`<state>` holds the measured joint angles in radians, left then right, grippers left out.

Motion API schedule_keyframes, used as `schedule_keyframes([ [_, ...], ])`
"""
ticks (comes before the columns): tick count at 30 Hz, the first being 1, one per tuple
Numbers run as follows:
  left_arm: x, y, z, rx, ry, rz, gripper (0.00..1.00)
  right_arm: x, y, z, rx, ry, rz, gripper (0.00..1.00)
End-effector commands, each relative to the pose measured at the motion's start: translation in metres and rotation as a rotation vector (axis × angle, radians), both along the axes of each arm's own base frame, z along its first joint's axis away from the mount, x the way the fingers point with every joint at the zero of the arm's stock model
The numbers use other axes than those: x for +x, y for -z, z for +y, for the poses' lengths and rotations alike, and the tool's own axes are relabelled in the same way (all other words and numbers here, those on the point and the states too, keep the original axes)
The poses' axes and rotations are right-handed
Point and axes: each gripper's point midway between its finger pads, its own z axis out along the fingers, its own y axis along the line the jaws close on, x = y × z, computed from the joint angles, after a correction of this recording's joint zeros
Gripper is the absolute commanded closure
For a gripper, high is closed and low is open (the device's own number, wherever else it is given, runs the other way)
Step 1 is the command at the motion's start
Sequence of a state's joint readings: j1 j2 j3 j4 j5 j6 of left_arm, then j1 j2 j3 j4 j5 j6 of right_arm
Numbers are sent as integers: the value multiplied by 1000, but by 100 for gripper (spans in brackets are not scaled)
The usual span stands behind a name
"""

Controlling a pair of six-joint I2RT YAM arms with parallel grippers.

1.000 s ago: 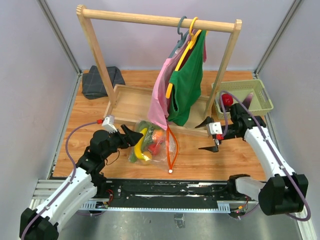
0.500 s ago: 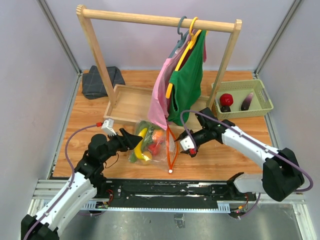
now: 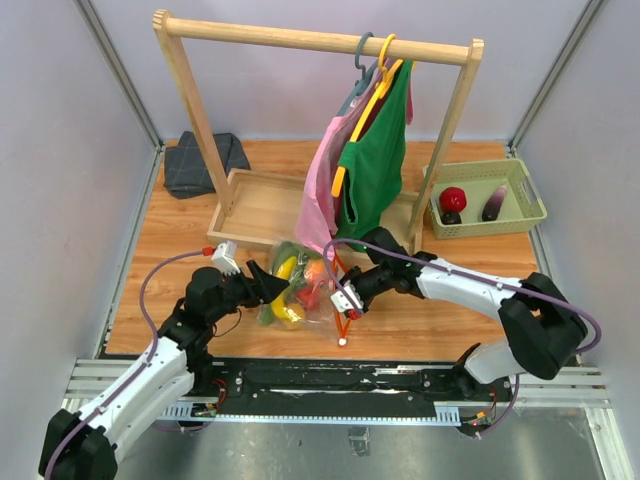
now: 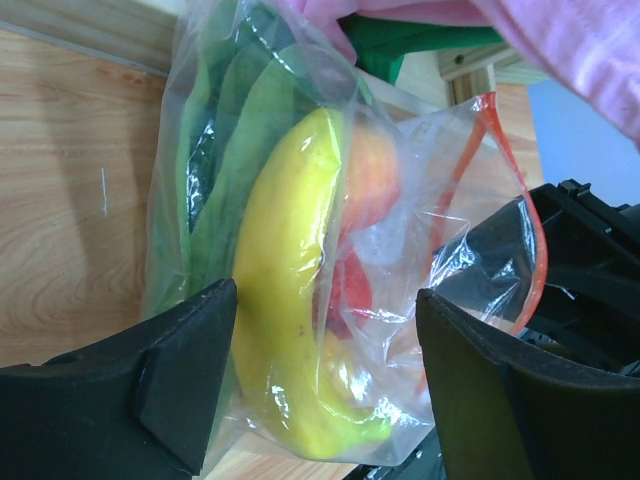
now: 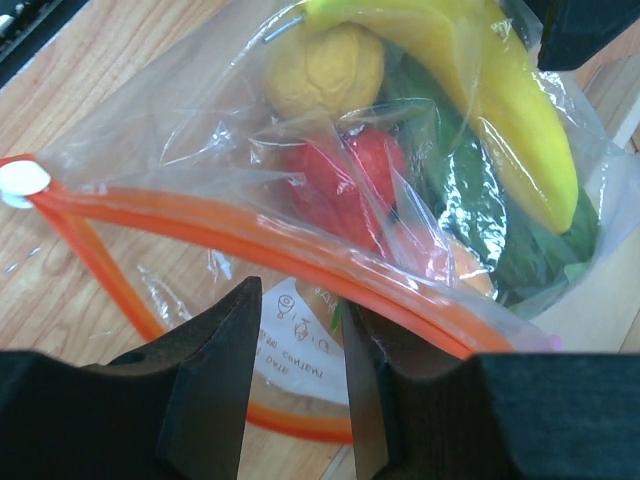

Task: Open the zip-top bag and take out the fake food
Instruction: Pick up the fake fruit from the zipper food storage bag.

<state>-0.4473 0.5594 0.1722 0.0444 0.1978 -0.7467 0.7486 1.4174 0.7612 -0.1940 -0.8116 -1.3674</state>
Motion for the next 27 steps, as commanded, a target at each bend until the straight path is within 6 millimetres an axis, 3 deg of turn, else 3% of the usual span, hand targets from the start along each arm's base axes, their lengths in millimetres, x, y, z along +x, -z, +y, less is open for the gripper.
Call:
schedule_keyframes([
  [1,2,-4,-9,-3,56,-35,24,5,5,17,20,22,-9,61],
  [7,4,12,-7,41,52,6,26,11,12,33,3,19,22,60],
  [11,5,23,-1,81,32,24,36,16,17,45,-11,26,67,60],
  [15,4,32,2,99,26,39,46,12,19,52,-18,15,80,57],
  [27,-4,41,-1,68,38,59,64,-6,33,69,-42,-18,53,45],
])
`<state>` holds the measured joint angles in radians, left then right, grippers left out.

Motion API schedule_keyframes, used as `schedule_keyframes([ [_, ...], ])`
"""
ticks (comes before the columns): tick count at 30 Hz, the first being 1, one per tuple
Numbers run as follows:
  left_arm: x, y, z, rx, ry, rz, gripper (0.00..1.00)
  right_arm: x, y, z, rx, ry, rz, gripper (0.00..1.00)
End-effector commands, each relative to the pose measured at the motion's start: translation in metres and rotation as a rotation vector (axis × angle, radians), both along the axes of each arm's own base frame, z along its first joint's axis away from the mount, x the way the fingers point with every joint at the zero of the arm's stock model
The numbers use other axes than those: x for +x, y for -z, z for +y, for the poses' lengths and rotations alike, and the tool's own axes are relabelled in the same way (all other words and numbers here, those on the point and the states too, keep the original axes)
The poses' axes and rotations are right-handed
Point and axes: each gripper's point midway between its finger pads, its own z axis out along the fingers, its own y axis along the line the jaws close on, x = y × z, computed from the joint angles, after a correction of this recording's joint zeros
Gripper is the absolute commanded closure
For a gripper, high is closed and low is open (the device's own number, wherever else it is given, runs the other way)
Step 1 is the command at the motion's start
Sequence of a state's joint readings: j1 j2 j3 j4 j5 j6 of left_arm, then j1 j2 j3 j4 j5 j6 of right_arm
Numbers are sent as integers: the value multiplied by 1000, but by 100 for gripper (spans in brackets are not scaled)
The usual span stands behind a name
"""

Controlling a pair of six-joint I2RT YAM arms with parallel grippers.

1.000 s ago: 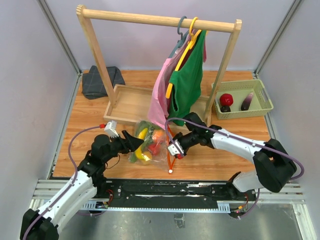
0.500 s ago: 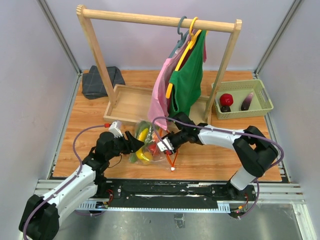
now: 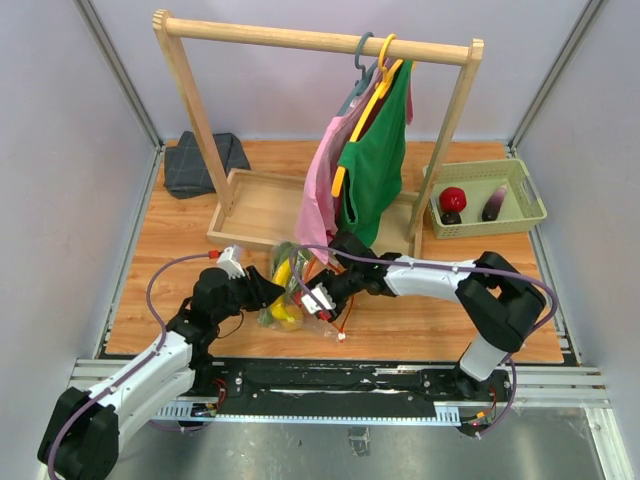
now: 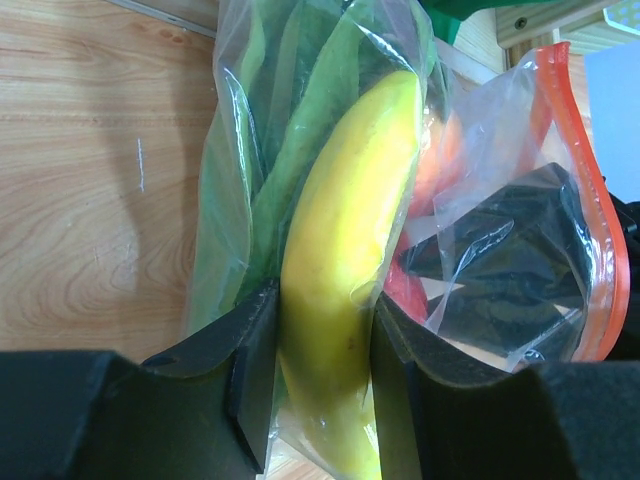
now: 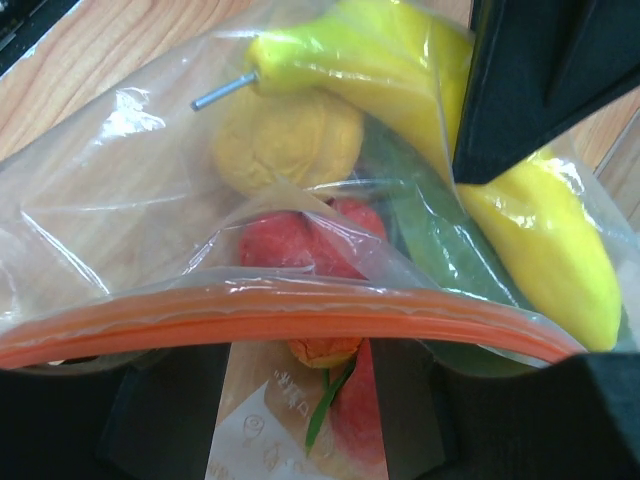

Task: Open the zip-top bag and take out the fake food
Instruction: Pick up the fake fruit from the zipper food storage bag.

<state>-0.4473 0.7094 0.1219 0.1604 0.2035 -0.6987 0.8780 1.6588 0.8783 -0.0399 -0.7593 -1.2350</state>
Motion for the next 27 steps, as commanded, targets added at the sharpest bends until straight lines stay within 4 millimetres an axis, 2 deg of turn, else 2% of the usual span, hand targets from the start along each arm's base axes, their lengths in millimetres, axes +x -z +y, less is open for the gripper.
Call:
schedule_keyframes([
  [1,-5,5,-1,-4,15,9,66,-6,7,12,-14,4,2,44],
  [9,-5,3,-4,-15,28,3,70,-4,20,12,-47,25,5,38],
  [18,-11,9,-5,-19,52,9,71,-5,32,14,-78,50,67,37],
  [24,-14,10,-4,-26,51,2,72,-10,37,16,-87,53,119,38],
  [27,-14,11,-3,-23,46,4,72,-11,38,14,-97,55,128,44],
])
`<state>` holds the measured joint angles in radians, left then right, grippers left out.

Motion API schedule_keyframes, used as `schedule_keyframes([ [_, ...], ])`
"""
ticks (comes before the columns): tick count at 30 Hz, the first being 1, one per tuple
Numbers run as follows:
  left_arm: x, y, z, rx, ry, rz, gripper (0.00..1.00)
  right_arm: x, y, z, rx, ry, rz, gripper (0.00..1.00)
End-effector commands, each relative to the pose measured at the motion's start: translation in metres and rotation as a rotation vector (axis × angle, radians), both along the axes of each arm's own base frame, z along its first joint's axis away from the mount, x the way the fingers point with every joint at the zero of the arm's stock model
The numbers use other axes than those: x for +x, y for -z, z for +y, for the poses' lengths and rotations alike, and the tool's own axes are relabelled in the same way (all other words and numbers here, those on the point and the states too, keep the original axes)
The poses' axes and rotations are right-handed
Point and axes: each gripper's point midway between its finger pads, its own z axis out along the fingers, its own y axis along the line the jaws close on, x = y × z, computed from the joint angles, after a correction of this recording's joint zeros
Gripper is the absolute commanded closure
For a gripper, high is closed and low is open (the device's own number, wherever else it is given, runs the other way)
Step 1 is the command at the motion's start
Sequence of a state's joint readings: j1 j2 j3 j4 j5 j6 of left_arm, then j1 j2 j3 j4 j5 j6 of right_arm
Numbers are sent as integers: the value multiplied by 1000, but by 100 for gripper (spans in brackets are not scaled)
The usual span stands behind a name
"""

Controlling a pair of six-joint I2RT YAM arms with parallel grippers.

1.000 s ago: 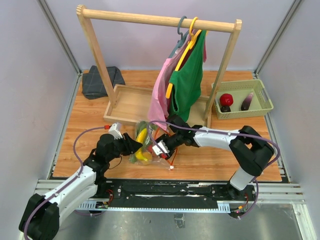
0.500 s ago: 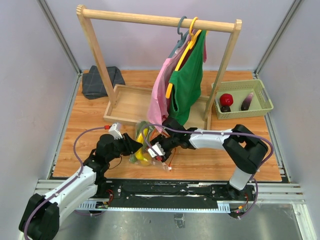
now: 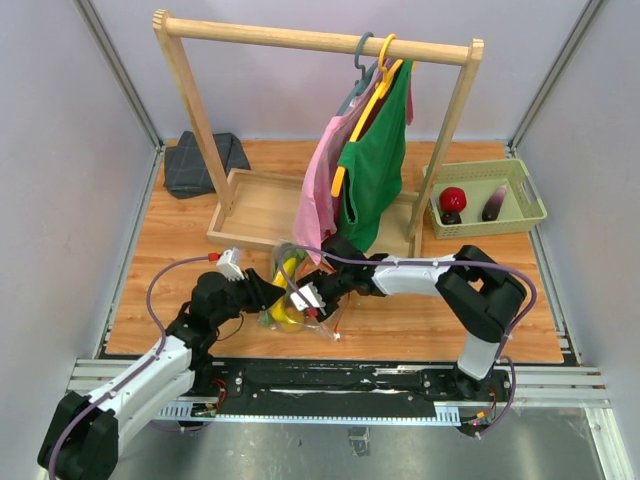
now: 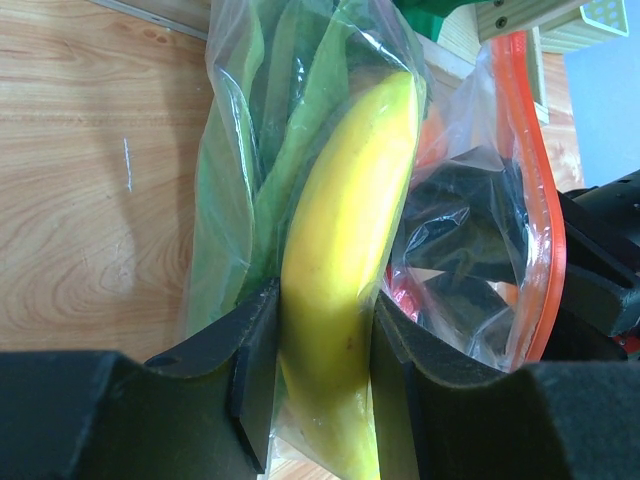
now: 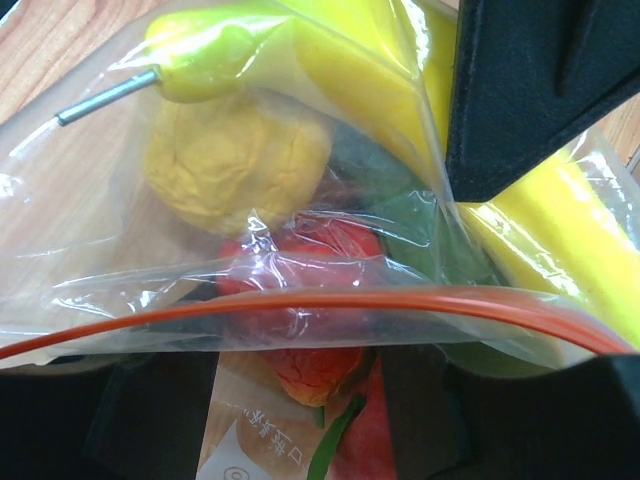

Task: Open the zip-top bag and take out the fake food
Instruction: Pick up the fake fruit from the zipper food storage bag.

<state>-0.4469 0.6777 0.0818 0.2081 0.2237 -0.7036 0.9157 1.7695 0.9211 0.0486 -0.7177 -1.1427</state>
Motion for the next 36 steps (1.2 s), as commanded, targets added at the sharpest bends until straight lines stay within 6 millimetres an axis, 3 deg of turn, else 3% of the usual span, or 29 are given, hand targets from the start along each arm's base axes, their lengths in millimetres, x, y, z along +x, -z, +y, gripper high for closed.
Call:
schedule_keyframes([
  [1,-11,11,-1,6,31,32,72,-16,17,-8,-76,12,98,47],
  [10,-4,9,11,42,-34,2,82,-14,-27,-35,-25,-4,178,67],
  [16,-2,7,16,40,-70,-12,88,-26,-49,-51,-20,-42,248,74],
  [23,0,1,17,34,-83,-28,86,-29,-69,-72,-54,-54,317,79],
  [27,1,-3,19,25,-103,-29,67,-34,-80,-82,-68,-59,351,80],
  [31,5,-16,26,11,-156,-45,31,-42,-84,-90,-86,-59,376,81],
  [35,11,-45,34,-29,-233,-79,2,-44,-91,-100,-87,-37,398,81],
  [36,13,-55,37,-36,-251,-94,1,-43,-92,-102,-86,-29,403,81],
])
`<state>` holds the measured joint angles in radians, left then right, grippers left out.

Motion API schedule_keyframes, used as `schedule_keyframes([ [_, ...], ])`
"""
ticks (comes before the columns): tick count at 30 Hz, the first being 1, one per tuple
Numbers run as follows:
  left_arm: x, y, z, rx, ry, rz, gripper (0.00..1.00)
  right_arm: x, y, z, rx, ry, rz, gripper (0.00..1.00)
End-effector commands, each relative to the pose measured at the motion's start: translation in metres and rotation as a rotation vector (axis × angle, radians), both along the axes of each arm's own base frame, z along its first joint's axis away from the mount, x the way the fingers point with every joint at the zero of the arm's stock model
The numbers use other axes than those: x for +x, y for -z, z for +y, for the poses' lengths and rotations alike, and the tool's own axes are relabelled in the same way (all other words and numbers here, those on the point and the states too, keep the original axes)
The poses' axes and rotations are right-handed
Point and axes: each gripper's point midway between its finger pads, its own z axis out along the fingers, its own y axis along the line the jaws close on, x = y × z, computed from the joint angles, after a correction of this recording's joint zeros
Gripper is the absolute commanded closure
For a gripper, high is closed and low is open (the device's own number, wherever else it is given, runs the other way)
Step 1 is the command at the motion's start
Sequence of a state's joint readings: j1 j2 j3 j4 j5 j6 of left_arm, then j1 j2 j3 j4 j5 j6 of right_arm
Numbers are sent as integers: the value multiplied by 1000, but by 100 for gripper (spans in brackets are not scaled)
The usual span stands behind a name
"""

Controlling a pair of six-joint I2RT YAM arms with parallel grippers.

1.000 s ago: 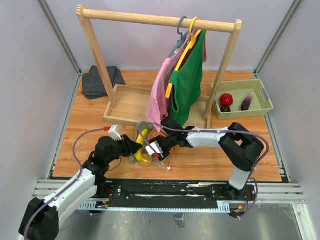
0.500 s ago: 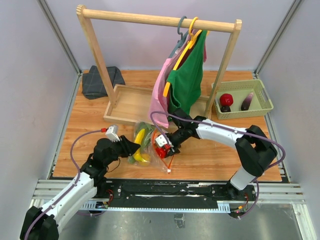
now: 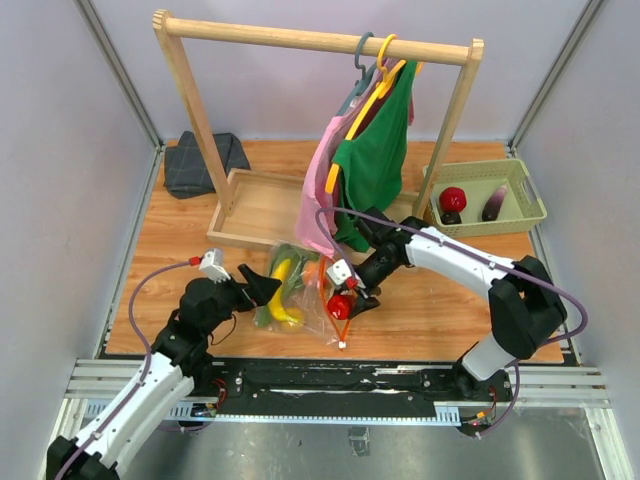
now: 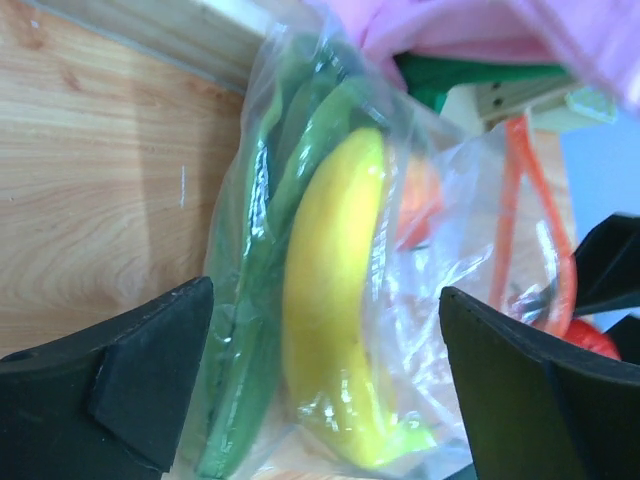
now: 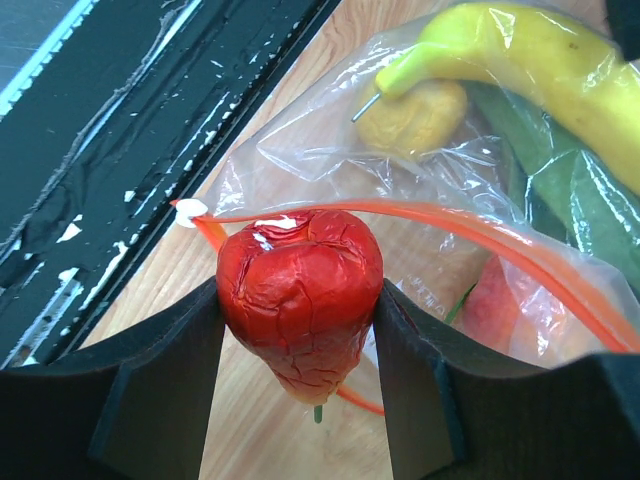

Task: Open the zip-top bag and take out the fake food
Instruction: Pick up the fake fruit from the zipper food storage bag.

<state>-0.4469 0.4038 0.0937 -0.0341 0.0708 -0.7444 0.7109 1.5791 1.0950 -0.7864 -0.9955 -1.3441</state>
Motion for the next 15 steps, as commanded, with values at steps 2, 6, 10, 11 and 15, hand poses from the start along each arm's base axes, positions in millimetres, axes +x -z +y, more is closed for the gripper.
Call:
schedule_keyframes([
  [2,17,-65,15,-48,-129,-91,1,-4,-20,-18,7,33,49,81],
  [6,32,-134,14,-118,-185,-130,1,-1,-28,-28,0,63,61,81],
  [10,50,-203,6,-208,-234,-93,1,-1,-34,-39,0,96,64,81],
  [11,54,-218,5,-220,-243,-82,1,-2,-35,-41,0,104,65,81],
  [15,59,-291,3,-300,-252,-136,1,2,-42,-52,3,162,89,81],
])
